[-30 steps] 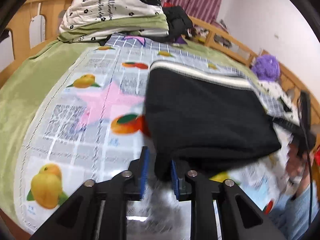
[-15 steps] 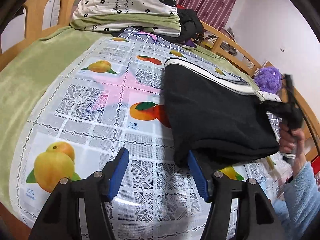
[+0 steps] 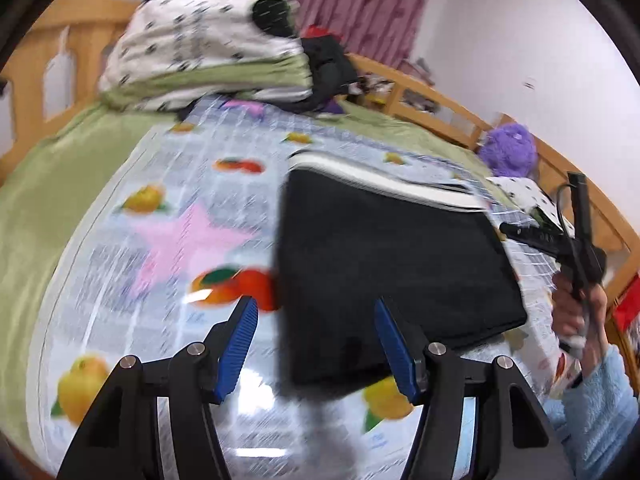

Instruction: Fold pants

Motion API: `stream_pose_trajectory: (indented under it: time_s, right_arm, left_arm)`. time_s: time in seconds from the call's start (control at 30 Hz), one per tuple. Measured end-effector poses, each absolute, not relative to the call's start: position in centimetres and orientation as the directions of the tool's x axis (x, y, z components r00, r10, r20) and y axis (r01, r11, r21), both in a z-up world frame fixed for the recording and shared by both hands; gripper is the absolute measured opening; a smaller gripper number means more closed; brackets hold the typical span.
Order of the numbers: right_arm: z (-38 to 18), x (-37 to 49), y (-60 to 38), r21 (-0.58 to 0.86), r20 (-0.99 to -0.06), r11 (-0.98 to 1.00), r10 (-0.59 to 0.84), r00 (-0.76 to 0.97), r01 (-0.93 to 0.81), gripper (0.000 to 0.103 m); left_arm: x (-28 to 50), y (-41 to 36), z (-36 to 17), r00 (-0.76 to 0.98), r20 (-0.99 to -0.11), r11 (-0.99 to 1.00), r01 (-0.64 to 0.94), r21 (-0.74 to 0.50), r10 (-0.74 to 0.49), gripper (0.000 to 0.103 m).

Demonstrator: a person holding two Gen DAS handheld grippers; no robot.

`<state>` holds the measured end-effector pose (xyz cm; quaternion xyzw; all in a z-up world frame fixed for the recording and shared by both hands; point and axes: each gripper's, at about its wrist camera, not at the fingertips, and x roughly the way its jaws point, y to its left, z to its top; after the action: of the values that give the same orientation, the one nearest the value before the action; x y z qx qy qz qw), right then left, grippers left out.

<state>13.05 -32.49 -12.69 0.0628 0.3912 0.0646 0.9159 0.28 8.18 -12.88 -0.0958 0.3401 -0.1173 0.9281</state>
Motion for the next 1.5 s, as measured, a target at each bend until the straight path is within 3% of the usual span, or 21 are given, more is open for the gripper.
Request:
stream_pose_trajectory:
  time_s: [0.1,0.23,0.33,0.43,0.77,0.8,0.83,0.9,1.0,1.03,1.17,1.2,1.3,1.37,1.43,1.5]
  right_arm:
    - [-12.6,9.1,-30.9,0.129,-0.701,0.978,0.206,0.683,-0.163,0.027]
    - [-16.6,6.9,-28.9,0.051,-0.761,0.974,0.180,0.623,-0.220,0.027]
    - [-18.6,5.5,-28.3,-0.004,-0.767,0.979,0.127,0.630,-0.202,0.028]
    - [-18.1,5.1,-28.5,0.005,-0.781,0.980,0.129,0.611,-0.200,0.028]
    - [-18.7,3.5,-30.8,0.122,-0.772,0.974,0.214,0.599,-0.190,0.028]
    - [-18.7,3.5,-30.7,0.121,-0.772,0.975,0.212,0.599,-0.188,0.028]
    - [-18.6,3.6,-30.6,0.121,-0.772,0.975,0.212,0.599,-0.189,0.029]
    - [-18.6,3.6,-30.7,0.120,-0.773,0.974,0.212,0.598,-0.191,0.029]
    - [-18.3,3.4,-31.0,0.126,-0.764,0.974,0.215,0.609,-0.186,0.029]
    - [-18.3,3.4,-31.1,0.132,-0.760,0.974,0.218,0.612,-0.184,0.029]
    - [-19.5,3.7,-30.9,0.124,-0.772,0.975,0.210,0.600,-0.182,0.031]
    - [-19.5,3.7,-30.8,0.112,-0.774,0.977,0.200,0.601,-0.181,0.031]
    - [-18.5,3.2,-30.7,0.095,-0.767,0.979,0.187,0.614,-0.179,0.031]
    - [-17.0,2.6,-31.1,0.110,-0.727,0.979,0.199,0.657,-0.174,0.031]
    - [-16.0,2.4,-31.1,0.111,-0.687,0.977,0.209,0.696,-0.184,0.035]
    - [-15.9,3.0,-30.7,0.126,-0.673,0.973,0.229,0.704,-0.196,0.038]
  left_arm:
    - [1.8,6.3,-13.3,0.720,-0.632,0.956,0.171,-0.240,-0.287,0.059]
    - [3.5,4.4,-17.8,0.622,-0.754,0.977,0.127,-0.169,-0.212,0.061]
    - [2.3,4.6,-18.7,0.633,-0.753,0.984,0.121,-0.134,-0.180,0.063]
    - [1.1,6.3,-18.1,0.609,-0.765,0.977,0.122,-0.173,-0.212,0.063]
    - [-1.6,2.6,-19.3,0.670,-0.741,0.893,0.303,0.333,0.049,0.063]
    - [-1.6,2.1,-19.4,0.686,-0.725,0.884,0.297,0.361,0.066,0.061]
    - [-1.2,1.6,-19.4,0.699,-0.711,0.875,0.297,0.382,0.073,0.048]
    - [-0.6,1.6,-18.6,0.723,-0.690,0.908,0.255,0.332,0.049,0.019]
    - [-0.5,4.6,-16.2,0.752,-0.652,0.985,0.168,0.051,-0.095,0.014]
    - [0.0,5.6,-16.6,0.727,-0.675,0.989,0.147,-0.028,-0.127,0.014]
    - [-0.2,5.2,-19.3,0.687,-0.724,0.992,0.120,0.032,-0.060,0.018]
    - [-0.4,5.1,-19.2,0.679,-0.732,0.992,0.117,0.036,-0.054,0.023]
    - [-1.3,6.3,-18.2,0.636,-0.765,0.994,0.098,-0.052,-0.103,0.027]
    - [-2.6,6.9,-16.8,0.665,-0.737,0.993,0.086,-0.079,-0.116,0.030]
    - [-2.9,7.0,-15.3,0.716,-0.686,0.991,0.097,-0.088,-0.130,0.042]
    - [-1.8,6.1,-13.8,0.738,-0.652,0.984,0.133,-0.115,-0.176,0.045]
